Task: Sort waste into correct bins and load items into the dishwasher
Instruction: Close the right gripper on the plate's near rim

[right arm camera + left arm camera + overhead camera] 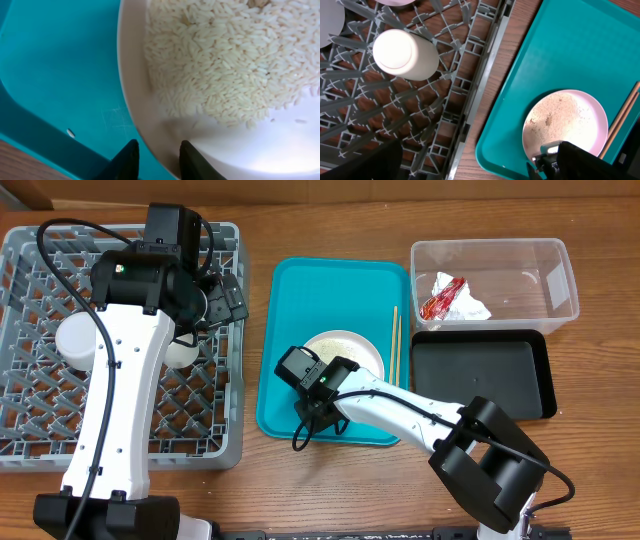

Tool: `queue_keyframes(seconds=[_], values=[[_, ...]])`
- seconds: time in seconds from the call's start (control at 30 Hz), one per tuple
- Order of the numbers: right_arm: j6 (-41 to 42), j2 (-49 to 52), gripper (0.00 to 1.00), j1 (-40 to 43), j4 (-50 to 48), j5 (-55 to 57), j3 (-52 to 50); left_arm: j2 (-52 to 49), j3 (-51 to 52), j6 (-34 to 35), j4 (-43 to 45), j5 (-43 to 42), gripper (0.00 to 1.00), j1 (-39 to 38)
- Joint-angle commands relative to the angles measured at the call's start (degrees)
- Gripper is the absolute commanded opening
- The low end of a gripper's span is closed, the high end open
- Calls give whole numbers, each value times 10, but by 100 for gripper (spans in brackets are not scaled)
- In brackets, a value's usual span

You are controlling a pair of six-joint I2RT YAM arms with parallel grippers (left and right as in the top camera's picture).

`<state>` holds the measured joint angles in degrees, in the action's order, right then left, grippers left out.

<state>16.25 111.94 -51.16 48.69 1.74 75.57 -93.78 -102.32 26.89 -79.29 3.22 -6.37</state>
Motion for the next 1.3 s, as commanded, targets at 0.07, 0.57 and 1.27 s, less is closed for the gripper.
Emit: queue_keyframes(seconds=[0.07, 0.57, 1.27], values=[[-2, 3, 27, -4, -3, 2, -6, -3, -4, 8, 0, -3, 100, 0], [5, 3, 16, -3, -2, 1, -5, -3, -4, 8, 0, -3, 100, 0], [48, 3, 4, 17, -10, -3, 59, -3, -4, 8, 0, -3, 100, 0]])
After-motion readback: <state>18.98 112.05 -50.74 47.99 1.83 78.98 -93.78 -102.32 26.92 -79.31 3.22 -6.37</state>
